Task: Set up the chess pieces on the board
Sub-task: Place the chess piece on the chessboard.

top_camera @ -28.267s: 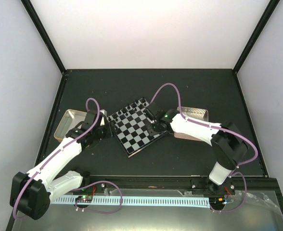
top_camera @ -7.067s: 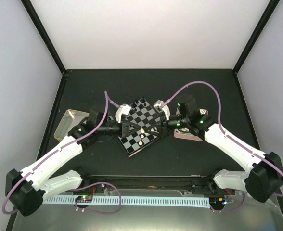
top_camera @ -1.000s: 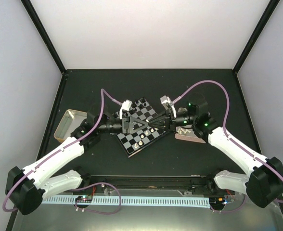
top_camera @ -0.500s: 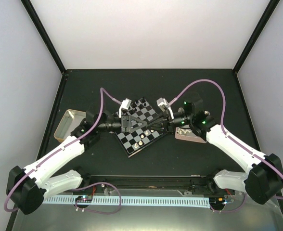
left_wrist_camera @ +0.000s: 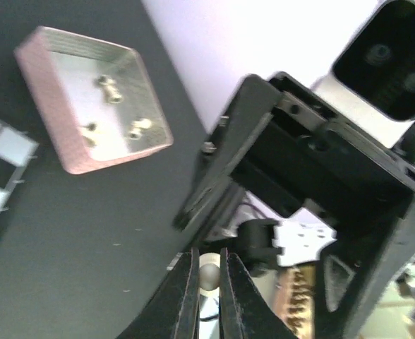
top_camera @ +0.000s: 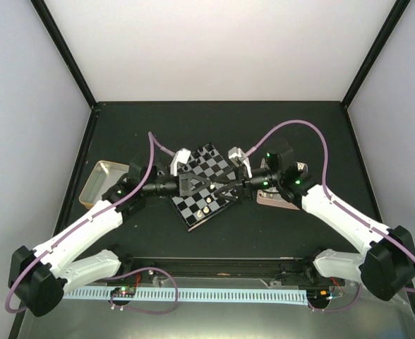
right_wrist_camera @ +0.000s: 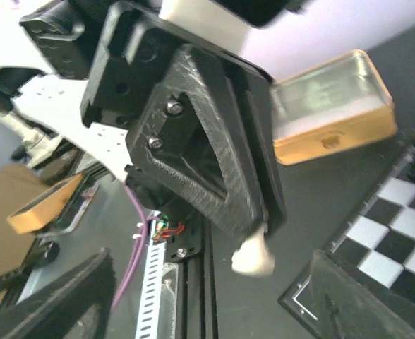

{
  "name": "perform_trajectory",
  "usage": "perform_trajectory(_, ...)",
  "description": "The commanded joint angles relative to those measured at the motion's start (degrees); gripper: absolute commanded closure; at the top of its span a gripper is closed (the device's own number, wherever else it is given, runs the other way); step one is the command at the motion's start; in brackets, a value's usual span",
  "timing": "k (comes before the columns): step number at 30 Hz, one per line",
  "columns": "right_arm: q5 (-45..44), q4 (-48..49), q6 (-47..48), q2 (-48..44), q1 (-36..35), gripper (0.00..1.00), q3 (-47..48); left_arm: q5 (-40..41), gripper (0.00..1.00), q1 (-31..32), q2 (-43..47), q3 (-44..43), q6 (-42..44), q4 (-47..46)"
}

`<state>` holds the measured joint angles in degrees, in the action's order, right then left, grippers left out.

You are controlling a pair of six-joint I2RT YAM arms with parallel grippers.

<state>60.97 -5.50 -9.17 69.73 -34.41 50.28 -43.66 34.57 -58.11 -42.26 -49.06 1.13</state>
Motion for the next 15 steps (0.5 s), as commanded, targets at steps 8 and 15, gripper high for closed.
perform_trajectory(8,-30.33,4.36,-12.36,-5.42,0.18,0.16,-8.76,34.98,0.99,1.36,6.38,5.8,19.51,20.84)
perform_trajectory(15,-38.58,4.44,-15.89,-4.32,0.22,0.16,-9.15,48.96,0.98,9.76,2.03,11.29,17.77,20.56)
